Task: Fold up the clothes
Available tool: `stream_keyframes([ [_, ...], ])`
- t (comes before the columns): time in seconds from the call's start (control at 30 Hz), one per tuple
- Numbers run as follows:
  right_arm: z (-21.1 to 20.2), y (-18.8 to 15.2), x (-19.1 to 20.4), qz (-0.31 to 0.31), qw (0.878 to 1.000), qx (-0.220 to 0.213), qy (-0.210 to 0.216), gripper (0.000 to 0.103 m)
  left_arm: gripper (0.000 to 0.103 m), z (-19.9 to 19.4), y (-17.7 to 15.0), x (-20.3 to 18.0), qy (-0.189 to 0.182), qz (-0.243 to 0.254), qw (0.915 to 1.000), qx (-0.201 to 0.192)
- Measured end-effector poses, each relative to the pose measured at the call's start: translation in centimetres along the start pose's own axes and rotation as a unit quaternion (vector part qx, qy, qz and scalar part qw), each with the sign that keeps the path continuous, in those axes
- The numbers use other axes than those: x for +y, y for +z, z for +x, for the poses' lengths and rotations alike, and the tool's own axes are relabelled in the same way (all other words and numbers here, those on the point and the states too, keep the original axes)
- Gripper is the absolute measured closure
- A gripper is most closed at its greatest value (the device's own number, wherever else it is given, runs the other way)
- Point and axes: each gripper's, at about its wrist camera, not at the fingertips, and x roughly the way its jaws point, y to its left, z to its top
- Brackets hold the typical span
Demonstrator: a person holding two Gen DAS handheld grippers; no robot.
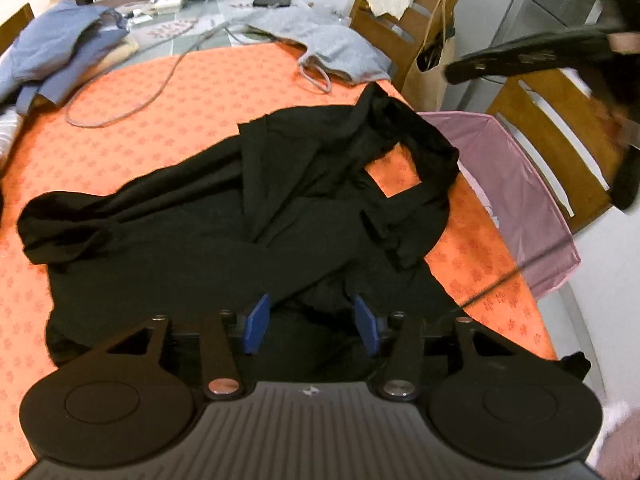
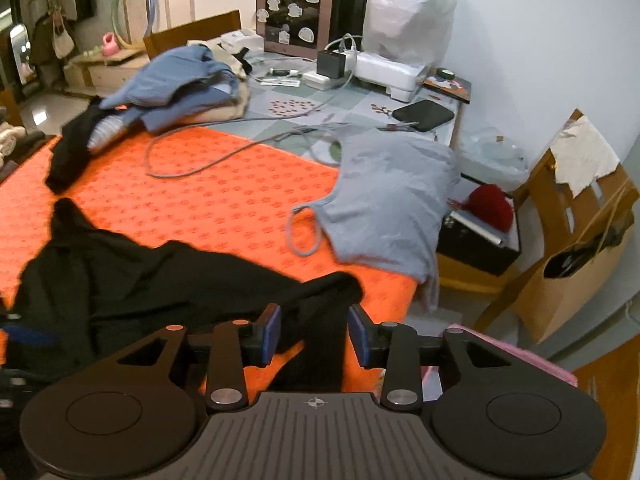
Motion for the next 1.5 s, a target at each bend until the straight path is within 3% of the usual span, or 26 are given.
stream_keyframes([
  [0.2, -3.6, -2.3, 0.6, 0.059, 0.998, -0.012, 0.013, 0.060, 0.049, 2.2, 0.7, 0.3, -0.006, -0.043, 0.9989, 0.020],
  [0.27, -4.6, -3.0, 0.9, 0.069, 0.997, -0.015, 0.008, 0.060, 0.055, 2.7, 0.8, 0.4, -0.004, -0.059, 0.9980, 0.024],
  [0.33, -5.5, -3.7, 1.3, 0.076, 0.997, -0.015, 0.002, 0.060, 0.097, 2.9, 0.8, 0.7, -0.002, -0.067, 0.9974, 0.028],
  [0.37, -5.9, -4.0, 1.4, 0.080, 0.997, -0.015, -0.001, 0.060, 0.099, 2.8, 0.7, 0.9, 0.001, -0.071, 0.9971, 0.028],
  [0.5, -7.2, -5.6, 1.9, 0.096, 0.995, -0.014, -0.011, 0.060, 0.100, 0.7, 0.2, 2.8, 0.024, -0.101, 0.9945, -0.015],
  [0.67, -8.1, -7.1, 3.3, 0.112, 0.994, -0.008, -0.015, 0.060, 0.100, -3.7, -0.6, 7.8, 0.068, -0.144, 0.9859, -0.052],
  [0.97, -8.1, -8.7, 7.9, 0.129, 0.992, 0.007, -0.010, 0.060, 0.100, -10.7, -3.9, 20.1, 0.187, -0.188, 0.9621, -0.063],
  [1.17, -7.7, -9.0, 12.8, 0.140, 0.990, 0.015, -0.017, 0.060, 0.100, -14.0, -6.3, 28.1, 0.229, -0.205, 0.9495, -0.063],
  [1.33, -7.9, -9.1, 17.9, 0.166, 0.986, 0.014, -0.033, 0.060, 0.100, -15.9, -7.1, 33.7, 0.225, -0.202, 0.9510, -0.063],
  [1.5, -7.7, -9.9, 22.9, 0.213, 0.976, 0.014, -0.050, 0.060, 0.101, -16.4, -6.9, 37.2, 0.211, -0.163, 0.9616, -0.064],
])
